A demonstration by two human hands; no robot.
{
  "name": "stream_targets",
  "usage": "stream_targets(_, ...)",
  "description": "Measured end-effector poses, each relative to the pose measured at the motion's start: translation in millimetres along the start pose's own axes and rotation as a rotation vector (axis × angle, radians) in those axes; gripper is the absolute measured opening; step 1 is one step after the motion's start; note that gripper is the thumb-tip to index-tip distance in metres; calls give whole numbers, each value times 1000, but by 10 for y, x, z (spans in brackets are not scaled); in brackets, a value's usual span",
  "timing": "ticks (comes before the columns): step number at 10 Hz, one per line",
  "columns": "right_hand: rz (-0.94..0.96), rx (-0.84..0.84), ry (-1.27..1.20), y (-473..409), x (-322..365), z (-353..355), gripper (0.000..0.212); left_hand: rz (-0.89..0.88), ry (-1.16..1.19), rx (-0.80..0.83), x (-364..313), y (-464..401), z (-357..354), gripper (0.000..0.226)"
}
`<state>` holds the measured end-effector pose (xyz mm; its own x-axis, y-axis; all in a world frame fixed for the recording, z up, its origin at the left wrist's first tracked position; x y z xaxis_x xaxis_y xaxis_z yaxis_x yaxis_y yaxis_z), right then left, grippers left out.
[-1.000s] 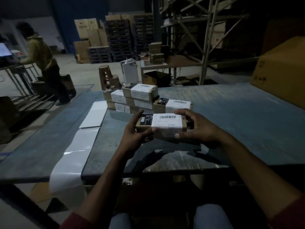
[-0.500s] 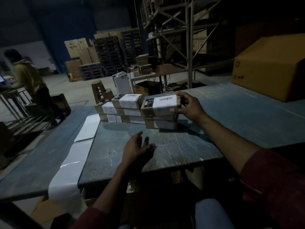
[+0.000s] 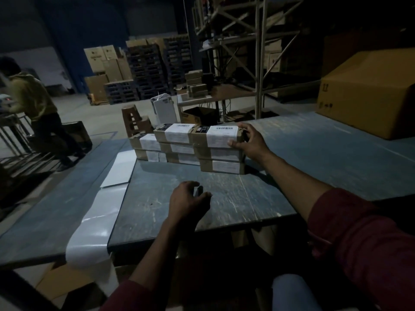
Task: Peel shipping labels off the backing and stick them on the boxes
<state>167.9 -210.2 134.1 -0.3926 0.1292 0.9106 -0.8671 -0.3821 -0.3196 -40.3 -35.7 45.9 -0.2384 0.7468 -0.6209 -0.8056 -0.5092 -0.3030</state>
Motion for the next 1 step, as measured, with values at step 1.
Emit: stream_targets(1, 68, -50, 17, 59, -71, -39, 98, -8, -35, -35, 25, -30, -62, 59)
Point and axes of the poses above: each hand's wrist, its own y-axis away from the middle knuckle, its own z-axis out of the back of the hand, x = y × z, the point moved 1 cm from there along -y, towards the middle knuckle, and after that the axes turned 1 degree about -x, right-handed, at the moved point
